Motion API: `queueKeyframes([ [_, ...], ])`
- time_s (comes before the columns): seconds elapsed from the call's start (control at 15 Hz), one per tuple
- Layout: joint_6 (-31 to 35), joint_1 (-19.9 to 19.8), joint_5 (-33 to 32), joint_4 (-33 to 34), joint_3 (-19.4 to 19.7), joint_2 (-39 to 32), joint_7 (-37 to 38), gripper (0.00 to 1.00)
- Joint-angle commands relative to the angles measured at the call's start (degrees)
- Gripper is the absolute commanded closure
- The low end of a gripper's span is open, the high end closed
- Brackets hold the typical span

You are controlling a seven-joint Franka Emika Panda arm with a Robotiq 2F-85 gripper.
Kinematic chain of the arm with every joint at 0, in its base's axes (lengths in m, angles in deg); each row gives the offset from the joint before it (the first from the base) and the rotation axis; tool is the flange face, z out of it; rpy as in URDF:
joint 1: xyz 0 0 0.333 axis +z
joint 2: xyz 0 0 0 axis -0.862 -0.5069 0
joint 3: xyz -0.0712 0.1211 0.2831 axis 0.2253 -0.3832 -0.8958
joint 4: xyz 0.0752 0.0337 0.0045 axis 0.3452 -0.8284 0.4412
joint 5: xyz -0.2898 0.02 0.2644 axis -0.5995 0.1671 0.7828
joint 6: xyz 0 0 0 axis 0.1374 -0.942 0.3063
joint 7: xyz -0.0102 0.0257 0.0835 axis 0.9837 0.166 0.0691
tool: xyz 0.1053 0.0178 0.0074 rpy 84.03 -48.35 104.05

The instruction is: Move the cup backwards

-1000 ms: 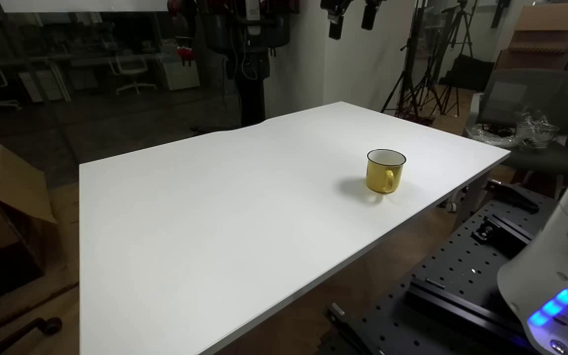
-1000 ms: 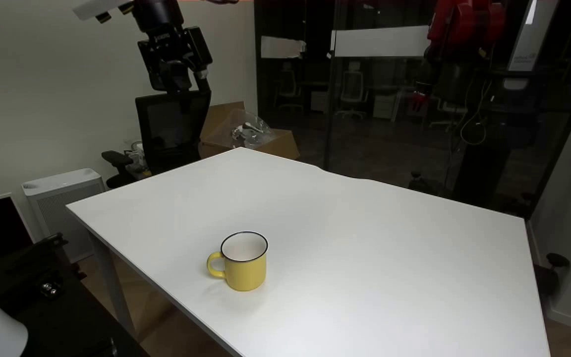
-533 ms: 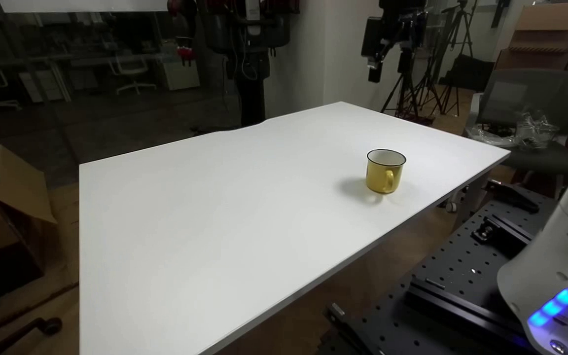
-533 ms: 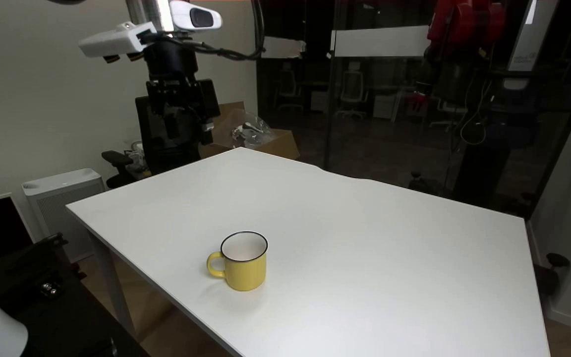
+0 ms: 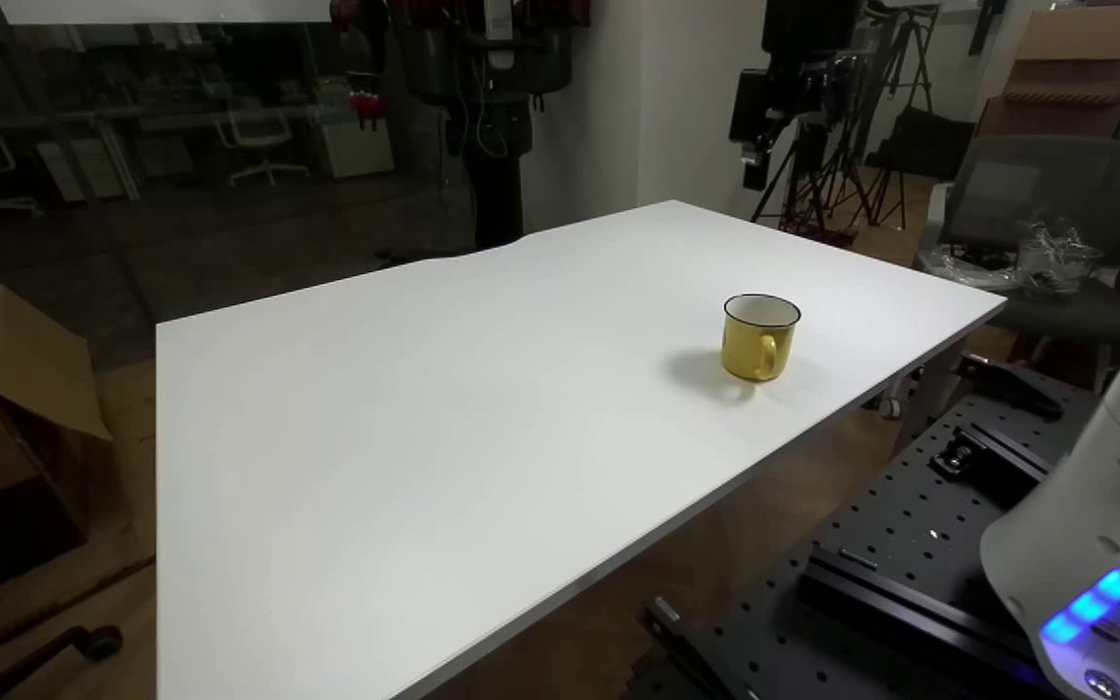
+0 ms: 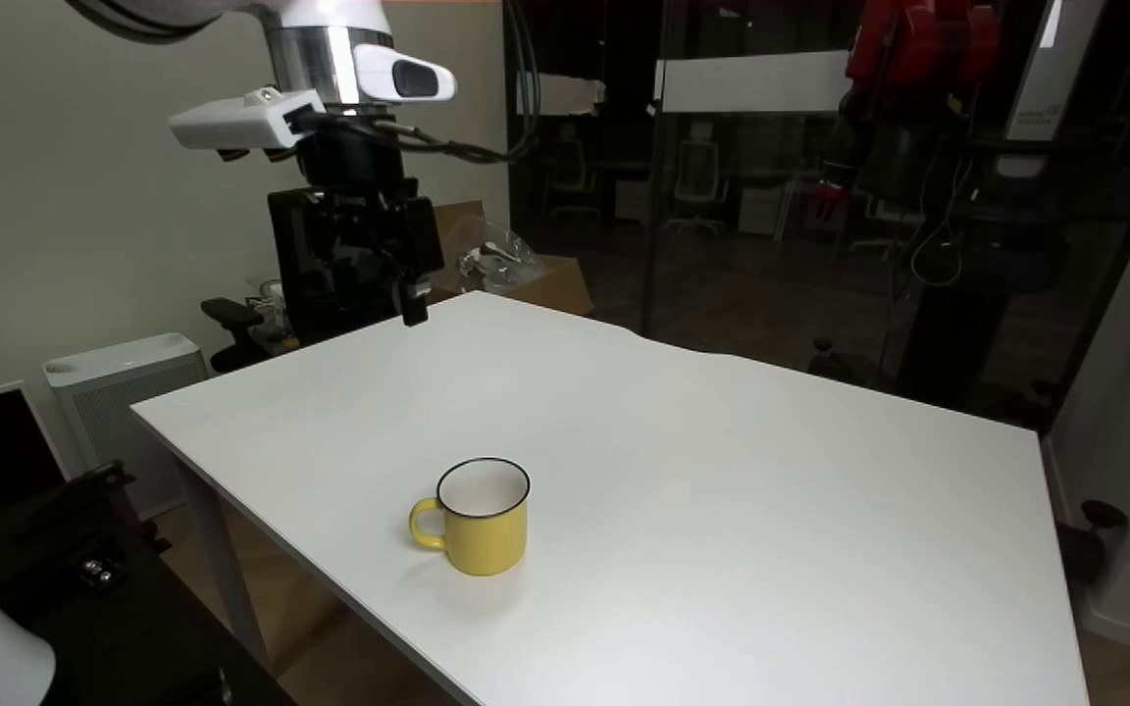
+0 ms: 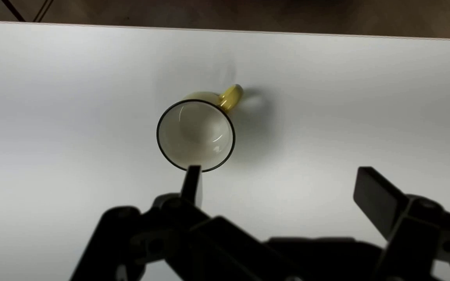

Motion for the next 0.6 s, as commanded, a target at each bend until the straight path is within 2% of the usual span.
queueKeyframes([
  [0.0, 9.08, -2.94, -5.15, 3.11, -1.20, -8.69, 2.24, 0.00],
  [0.07, 12.10, -3.97, -6.72, 3.72, -1.37, -11.27, 3.13, 0.00],
  [0.13, 8.00, -2.07, -3.85, 0.80, -0.34, -4.52, 0.51, 0.00],
  [0.53, 11.40, -2.18, -4.71, 1.83, -0.35, -8.33, -0.12, 0.00],
])
